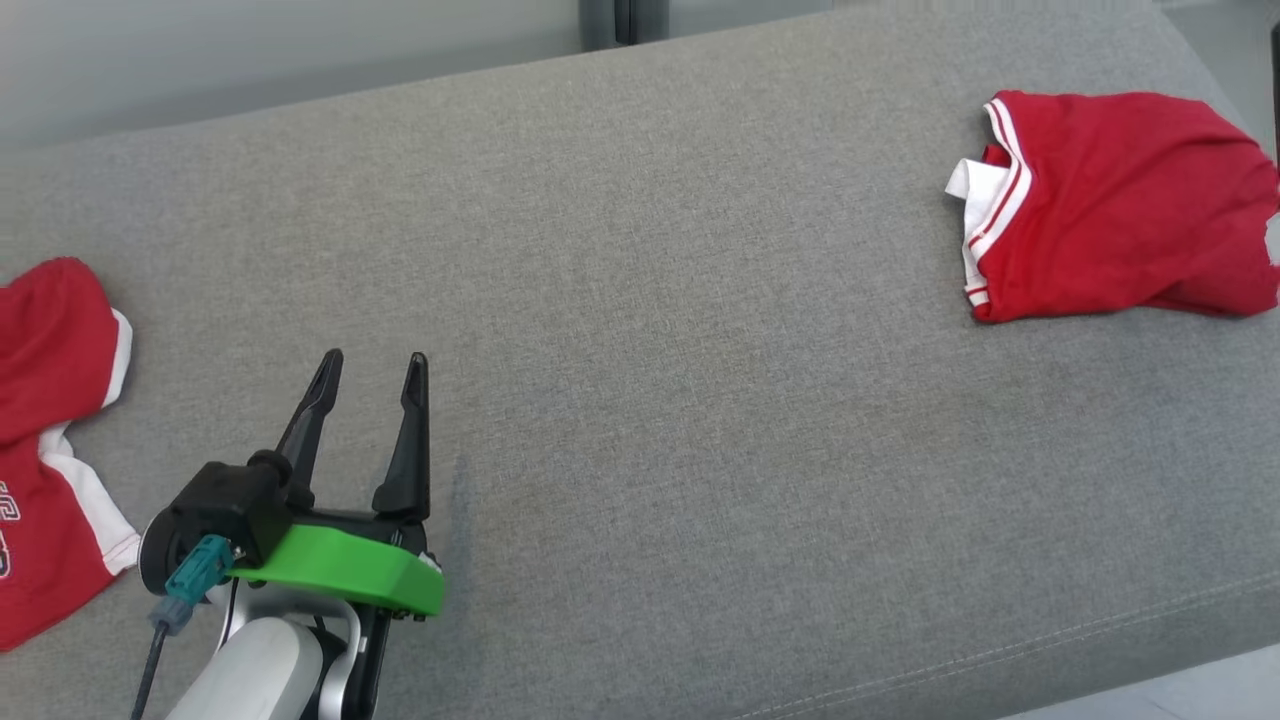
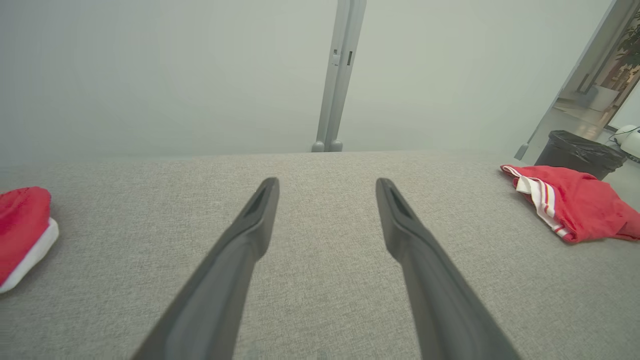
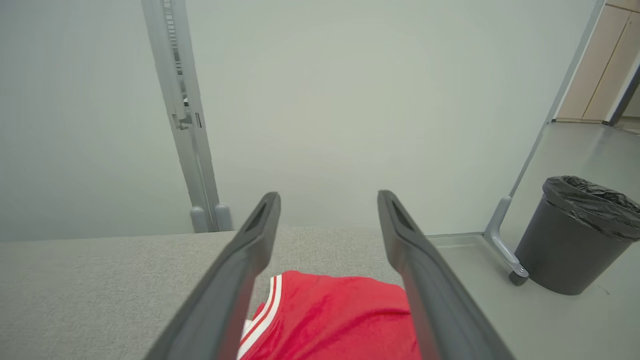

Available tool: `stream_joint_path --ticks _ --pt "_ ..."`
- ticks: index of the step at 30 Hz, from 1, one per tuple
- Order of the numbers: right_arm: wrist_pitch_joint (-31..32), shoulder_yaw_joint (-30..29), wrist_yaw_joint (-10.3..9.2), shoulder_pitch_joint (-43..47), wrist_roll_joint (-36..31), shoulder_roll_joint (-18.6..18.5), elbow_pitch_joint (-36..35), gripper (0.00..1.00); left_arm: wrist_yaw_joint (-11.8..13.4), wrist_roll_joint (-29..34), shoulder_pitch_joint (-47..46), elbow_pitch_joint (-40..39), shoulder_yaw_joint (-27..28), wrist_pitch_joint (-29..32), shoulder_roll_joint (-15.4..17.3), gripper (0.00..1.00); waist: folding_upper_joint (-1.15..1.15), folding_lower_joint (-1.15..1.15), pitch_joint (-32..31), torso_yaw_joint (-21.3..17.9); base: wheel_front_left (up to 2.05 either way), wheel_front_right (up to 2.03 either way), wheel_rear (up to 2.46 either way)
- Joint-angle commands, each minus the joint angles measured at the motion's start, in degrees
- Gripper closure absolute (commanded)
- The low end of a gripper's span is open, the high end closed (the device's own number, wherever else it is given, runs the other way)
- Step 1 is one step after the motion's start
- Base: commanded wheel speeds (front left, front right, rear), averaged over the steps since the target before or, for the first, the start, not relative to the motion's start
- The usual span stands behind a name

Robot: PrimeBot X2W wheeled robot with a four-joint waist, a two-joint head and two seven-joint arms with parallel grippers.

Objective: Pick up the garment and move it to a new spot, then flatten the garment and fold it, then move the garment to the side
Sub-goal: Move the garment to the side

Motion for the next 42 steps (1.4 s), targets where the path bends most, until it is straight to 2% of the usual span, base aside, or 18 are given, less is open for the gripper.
stream_joint_path --ticks 1,6,12,21,29,38,42 --pt "-0.4 -0.1 -0.03 1.2 -0.5 -0.5 -0.8 0.0 0.2 -0.3 0.8 0.0 0.2 -0.3 0.1 0.0 0.0 0.0 -2.9 1.6 0.0 0.0 0.0" --pt "-0.3 -2.3 -0.03 8.0 -0.9 -1.3 -8.4 0.0 0.3 -0.5 2.6 0.0 0.9 -0.5 -0.5 0.0 0.0 0.0 -5.8 3.8 0.0 0.0 0.0" --pt "-0.3 -7.5 -0.03 19.9 -3.3 0.2 -17.6 0.0 0.6 -0.8 5.5 0.2 2.5 -0.5 -0.2 0.0 0.0 0.0 -9.3 5.9 0.0 0.0 0.0" --pt "0.6 -16.2 -0.03 37.1 -10.6 9.0 -28.7 0.0 1.2 -0.9 9.4 -0.6 4.4 -0.5 -0.3 0.0 0.0 0.0 -12.6 8.8 0.0 0.0 0.0" --pt "1.2 -17.7 -0.03 46.2 -16.8 15.6 -36.8 0.0 1.4 1.2 11.8 -2.1 6.2 -0.5 -1.9 0.0 0.0 0.0 -13.4 9.8 0.0 0.0 0.0" --pt "0.7 -20.3 -0.03 51.6 -21.9 22.9 -39.0 0.0 0.1 4.7 15.2 -2.9 9.8 -0.5 -4.7 0.0 0.0 0.0 -14.0 10.1 0.0 0.0 0.0" --pt "0.5 -20.2 -0.03 52.1 -22.6 23.8 -39.3 0.0 -0.6 6.5 15.7 -3.2 11.1 -0.5 -5.8 0.0 0.0 0.0 -13.8 10.4 0.0 0.0 0.0"
